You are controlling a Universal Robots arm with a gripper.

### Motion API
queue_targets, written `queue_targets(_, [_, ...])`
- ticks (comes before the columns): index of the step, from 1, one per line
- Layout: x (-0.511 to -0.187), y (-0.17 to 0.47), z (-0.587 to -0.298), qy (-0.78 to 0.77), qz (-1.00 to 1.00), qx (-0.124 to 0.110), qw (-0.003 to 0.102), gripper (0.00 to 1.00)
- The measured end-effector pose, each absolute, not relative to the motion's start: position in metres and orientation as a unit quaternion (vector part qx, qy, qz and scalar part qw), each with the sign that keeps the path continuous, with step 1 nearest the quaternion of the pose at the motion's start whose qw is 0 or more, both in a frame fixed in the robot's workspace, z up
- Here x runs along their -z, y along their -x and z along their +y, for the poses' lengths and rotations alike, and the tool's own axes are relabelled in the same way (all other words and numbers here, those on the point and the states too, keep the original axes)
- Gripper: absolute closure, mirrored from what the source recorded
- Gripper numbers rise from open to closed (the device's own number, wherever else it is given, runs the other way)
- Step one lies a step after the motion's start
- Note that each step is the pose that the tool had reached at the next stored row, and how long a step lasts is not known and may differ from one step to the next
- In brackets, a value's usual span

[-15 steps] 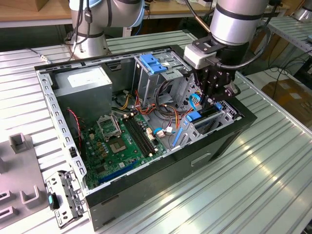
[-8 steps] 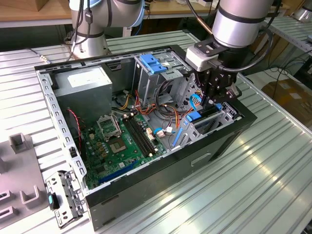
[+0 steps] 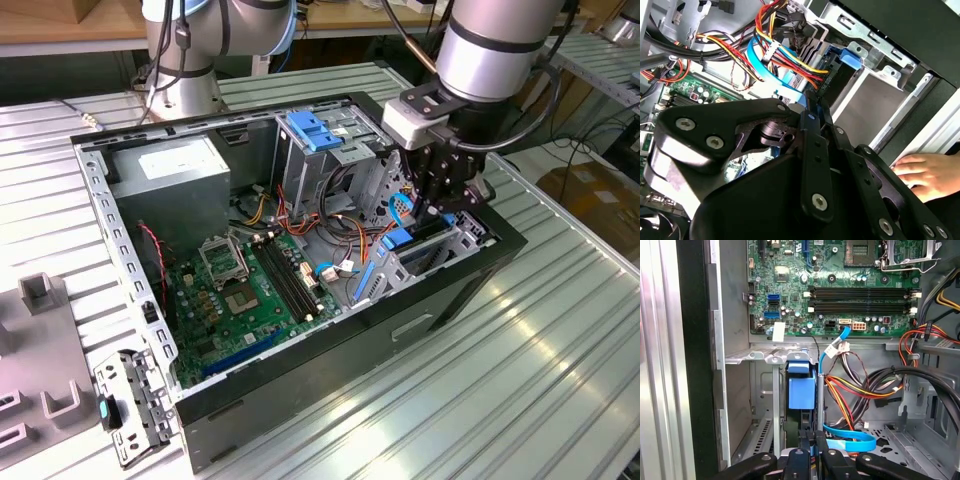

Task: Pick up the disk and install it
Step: 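Insert the second disk wire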

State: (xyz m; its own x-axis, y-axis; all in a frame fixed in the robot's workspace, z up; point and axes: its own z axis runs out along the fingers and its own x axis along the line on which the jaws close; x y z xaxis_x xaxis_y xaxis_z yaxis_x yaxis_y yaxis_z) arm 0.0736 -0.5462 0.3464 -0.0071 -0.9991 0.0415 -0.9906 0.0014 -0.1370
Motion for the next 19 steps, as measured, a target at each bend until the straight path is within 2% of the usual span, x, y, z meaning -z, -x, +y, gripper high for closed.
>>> queue_targets(10, [-0.34, -0.074, -0.552, 0.703, 0.708, 0.054, 0.043, 0.84])
queue_targets(15, [-0.34, -0.074, -0.552, 0.703, 0.708, 0.054, 0.043, 0.84])
queue_targets(16, [-0.34, -0.074, -0.552, 0.703, 0.708, 0.054, 0.043, 0.83])
queue_targets(17, [-0.347, -0.074, -0.552, 0.703, 0.708, 0.054, 0.043, 0.71])
queue_targets(19, [-0.353, -0.074, -0.552, 0.703, 0.708, 0.054, 0.043, 0.71])
